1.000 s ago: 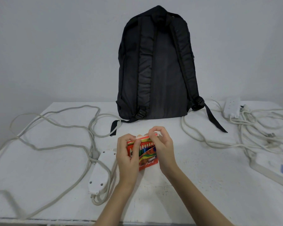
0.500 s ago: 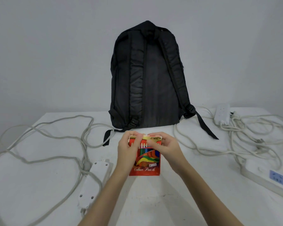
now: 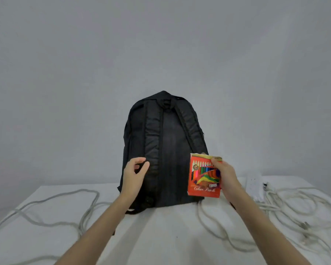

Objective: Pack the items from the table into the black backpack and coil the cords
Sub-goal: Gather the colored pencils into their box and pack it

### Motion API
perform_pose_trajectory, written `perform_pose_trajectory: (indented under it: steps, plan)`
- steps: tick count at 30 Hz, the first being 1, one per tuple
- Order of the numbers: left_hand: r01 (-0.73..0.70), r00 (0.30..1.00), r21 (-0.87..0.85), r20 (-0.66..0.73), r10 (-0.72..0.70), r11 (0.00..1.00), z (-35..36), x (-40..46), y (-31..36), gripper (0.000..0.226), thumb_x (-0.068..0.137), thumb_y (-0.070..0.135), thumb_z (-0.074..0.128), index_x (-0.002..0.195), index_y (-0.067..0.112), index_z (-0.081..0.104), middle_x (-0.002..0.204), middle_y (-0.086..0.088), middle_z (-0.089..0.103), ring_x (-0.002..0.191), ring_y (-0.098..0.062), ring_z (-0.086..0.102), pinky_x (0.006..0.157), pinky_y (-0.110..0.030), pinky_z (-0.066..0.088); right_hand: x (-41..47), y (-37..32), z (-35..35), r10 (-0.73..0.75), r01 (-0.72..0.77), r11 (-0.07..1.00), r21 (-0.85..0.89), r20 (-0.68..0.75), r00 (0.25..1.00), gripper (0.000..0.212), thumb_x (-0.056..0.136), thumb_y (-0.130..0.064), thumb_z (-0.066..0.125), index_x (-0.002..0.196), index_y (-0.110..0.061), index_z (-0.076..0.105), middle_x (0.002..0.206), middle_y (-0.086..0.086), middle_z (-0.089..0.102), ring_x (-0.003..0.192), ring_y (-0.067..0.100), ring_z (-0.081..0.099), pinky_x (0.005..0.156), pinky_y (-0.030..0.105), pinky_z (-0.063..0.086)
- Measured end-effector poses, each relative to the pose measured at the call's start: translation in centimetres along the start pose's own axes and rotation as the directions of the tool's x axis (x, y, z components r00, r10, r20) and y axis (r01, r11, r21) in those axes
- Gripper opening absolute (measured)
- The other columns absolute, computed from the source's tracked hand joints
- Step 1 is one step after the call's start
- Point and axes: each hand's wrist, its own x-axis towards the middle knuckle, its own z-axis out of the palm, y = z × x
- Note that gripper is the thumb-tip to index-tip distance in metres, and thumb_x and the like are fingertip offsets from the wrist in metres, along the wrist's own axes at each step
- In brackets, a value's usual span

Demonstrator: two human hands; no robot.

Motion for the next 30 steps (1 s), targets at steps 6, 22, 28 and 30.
perform_pose_trajectory:
  steps: [6,22,28,30]
  plan:
    - [0.288,0.956,-0.221,0.007,-0.293,0.932,-1.4,6.7,-0.2,0.054,0.091,0.038,0.056,0.132,0.007,0.043,0.131,-0.004,0.049,0.119,-0.022,0.049,0.107,-0.04,0.038,6.5,-4.2,0.7,0.017,-0.017,0.999,0.042,-0.006,1.0,0.022,0.091,-0.029,0.048,0.087,-0.01,0.059,0.082,0.01,0.065,0.07,0.024,0.063,0.066,0.032,0.05]
    - [0.376,0.892,-0.673,0.076,-0.447,0.637,-0.4,8.2,0.4,0.067,0.098,0.056,0.019,0.104,0.009,0.067,0.111,-0.012,0.063,0.102,-0.025,0.059,0.095,-0.038,0.042,9.1,-1.9,0.7,0.116,-0.186,0.888,0.421,0.186,0.976,0.021,0.065,-0.029,0.048,0.057,-0.01,0.055,0.083,0.009,0.061,0.069,0.021,0.054,0.062,0.028,0.039]
    - [0.348,0.903,-0.791,0.139,-0.406,0.503,-0.3,4.7,0.9,0.07,0.096,0.053,0.03,0.058,0.014,0.074,0.067,-0.007,0.071,0.07,-0.022,0.067,0.063,-0.028,0.054,6.2,-0.2,-0.4,-0.039,-0.124,0.59,0.798,0.181,0.983,0.024,0.075,-0.027,0.052,0.056,-0.013,0.054,0.061,0.002,0.059,0.087,0.027,0.069,0.091,0.036,0.047]
    - [0.342,0.913,-0.772,0.139,-0.383,0.535,-0.4,3.9,0.9,0.061,0.095,0.052,0.034,0.063,0.016,0.071,0.067,-0.005,0.07,0.066,-0.019,0.066,0.062,-0.026,0.053,5.5,0.5,-0.8,-0.077,-0.128,0.555,0.822,0.204,0.976,0.029,0.058,-0.027,0.072,0.068,-0.017,0.046,0.071,0.003,0.057,0.097,0.027,0.066,0.08,0.037,0.054]
